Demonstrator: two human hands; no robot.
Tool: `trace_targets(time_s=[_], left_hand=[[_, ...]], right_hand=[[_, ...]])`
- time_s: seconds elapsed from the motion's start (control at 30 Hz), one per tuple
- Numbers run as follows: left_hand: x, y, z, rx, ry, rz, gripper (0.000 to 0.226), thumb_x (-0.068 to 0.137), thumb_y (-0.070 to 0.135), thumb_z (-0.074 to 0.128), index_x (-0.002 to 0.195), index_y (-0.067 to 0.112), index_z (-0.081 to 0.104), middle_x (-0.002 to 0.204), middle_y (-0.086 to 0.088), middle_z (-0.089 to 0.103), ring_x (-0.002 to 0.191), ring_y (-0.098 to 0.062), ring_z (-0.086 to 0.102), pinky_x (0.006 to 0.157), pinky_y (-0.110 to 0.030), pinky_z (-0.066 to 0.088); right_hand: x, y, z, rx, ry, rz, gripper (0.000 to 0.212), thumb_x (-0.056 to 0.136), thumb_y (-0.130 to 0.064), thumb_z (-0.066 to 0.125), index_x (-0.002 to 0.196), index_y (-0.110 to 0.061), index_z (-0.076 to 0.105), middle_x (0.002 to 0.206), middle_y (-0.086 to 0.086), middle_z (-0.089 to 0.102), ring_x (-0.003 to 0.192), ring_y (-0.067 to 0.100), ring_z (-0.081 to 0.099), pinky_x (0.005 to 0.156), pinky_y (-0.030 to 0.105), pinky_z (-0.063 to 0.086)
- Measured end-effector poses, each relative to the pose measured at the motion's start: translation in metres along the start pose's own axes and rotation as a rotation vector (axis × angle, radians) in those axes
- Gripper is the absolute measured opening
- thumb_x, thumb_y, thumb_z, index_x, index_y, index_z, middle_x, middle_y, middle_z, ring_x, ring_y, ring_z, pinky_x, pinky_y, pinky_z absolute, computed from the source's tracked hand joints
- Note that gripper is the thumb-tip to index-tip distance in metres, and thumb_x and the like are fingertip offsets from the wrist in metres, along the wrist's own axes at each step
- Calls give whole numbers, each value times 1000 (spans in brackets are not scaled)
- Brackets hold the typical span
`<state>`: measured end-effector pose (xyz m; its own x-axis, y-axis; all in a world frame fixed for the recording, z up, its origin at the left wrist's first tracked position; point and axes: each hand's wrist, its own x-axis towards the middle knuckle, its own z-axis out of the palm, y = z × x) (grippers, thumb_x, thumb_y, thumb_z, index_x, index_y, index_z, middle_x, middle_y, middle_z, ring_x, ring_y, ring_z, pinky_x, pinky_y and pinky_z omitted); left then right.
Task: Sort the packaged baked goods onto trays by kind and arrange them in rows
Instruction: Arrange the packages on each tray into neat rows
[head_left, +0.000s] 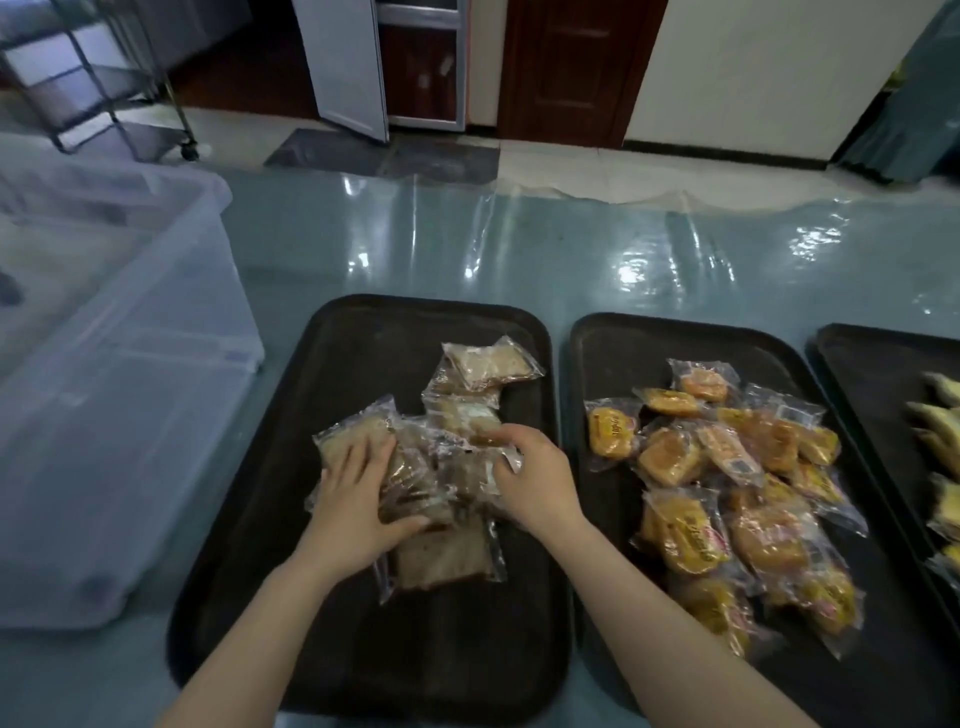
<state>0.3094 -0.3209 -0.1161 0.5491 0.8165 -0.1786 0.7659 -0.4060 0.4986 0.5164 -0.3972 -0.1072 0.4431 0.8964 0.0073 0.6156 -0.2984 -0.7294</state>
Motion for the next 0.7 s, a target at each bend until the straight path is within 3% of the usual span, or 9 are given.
trace_targets(time_s=[0.07, 0.17, 0.23, 0.33, 0.4, 0.5, 0.57, 0.63, 0.7], left_hand=[[18, -17, -2, -39, -18, -34, 106, 76, 59, 65, 151, 30, -3, 159, 2, -9, 144, -17, -11, 117, -39, -3], [42, -40, -13, -192, -65, -56, 95, 82, 52, 64, 151, 31, 3, 159, 4, 1, 145, -18, 5, 118, -42, 13], [54, -53, -18, -273, -124, -17, 89, 84, 53, 60, 151, 30, 6, 159, 7, 2, 145, -16, 6, 118, -41, 14], [71, -65, -18, -291, -174, 4, 87, 81, 66, 48, 151, 33, 7, 159, 8, -2, 145, -15, -3, 118, -43, 3], [84, -69, -14, -277, -165, -6, 80, 84, 65, 43, 149, 36, 7, 159, 7, -4, 144, -12, -8, 116, -45, -5], [107, -68, -11, -296, -174, -48, 73, 89, 59, 41, 149, 39, 4, 158, 5, -8, 143, -11, -14, 112, -45, -10], [125, -67, -13, -310, -204, -70, 73, 90, 58, 41, 149, 39, 1, 158, 3, -12, 142, -14, -17, 112, -44, -12], [144, -64, -17, -331, -226, -92, 73, 92, 56, 40, 149, 36, -2, 157, 2, -15, 142, -16, -20, 111, -44, -14], [162, -60, -20, -405, -236, -133, 68, 95, 54, 33, 149, 34, -2, 157, 1, -16, 141, -16, -22, 113, -46, -14]], right_hand=[[12, -7, 15, -10, 3, 9, 31, 88, -16, 60, 117, -25, 64, 114, -15, 57, 109, 1, 51, 86, 0, 31], [29, -10, 32, -82, 8, 53, 32, 90, -21, 60, 122, -25, 62, 129, -9, 53, 125, 8, 43, 102, 18, 33], [39, -12, 38, -119, 3, 59, 29, 91, -26, 59, 120, -29, 62, 128, -10, 54, 124, 9, 42, 101, 23, 35], [58, -15, 42, -163, -68, 75, 15, 93, -39, 53, 89, -33, 66, 91, -13, 64, 92, 12, 57, 77, 30, 49], [72, -15, 40, -178, -93, 116, 33, 95, -48, 45, 71, -31, 58, 64, -9, 60, 67, 13, 58, 57, 31, 47], [93, -10, 37, -211, -55, 109, 24, 95, -45, 49, 81, -28, 57, 64, -13, 59, 60, 3, 56, 50, 22, 42], [106, -7, 37, -242, 51, 43, 5, 92, -36, 56, 91, -31, 57, 79, -17, 57, 77, 3, 55, 61, 20, 43], [122, -1, 37, -304, 121, -24, 17, 87, -25, 60, 104, -29, 60, 104, -12, 58, 101, 10, 51, 85, 27, 46], [141, 6, 34, -326, 89, -36, 26, 85, -18, 61, 110, -26, 62, 119, -8, 54, 116, 14, 44, 100, 33, 40]])
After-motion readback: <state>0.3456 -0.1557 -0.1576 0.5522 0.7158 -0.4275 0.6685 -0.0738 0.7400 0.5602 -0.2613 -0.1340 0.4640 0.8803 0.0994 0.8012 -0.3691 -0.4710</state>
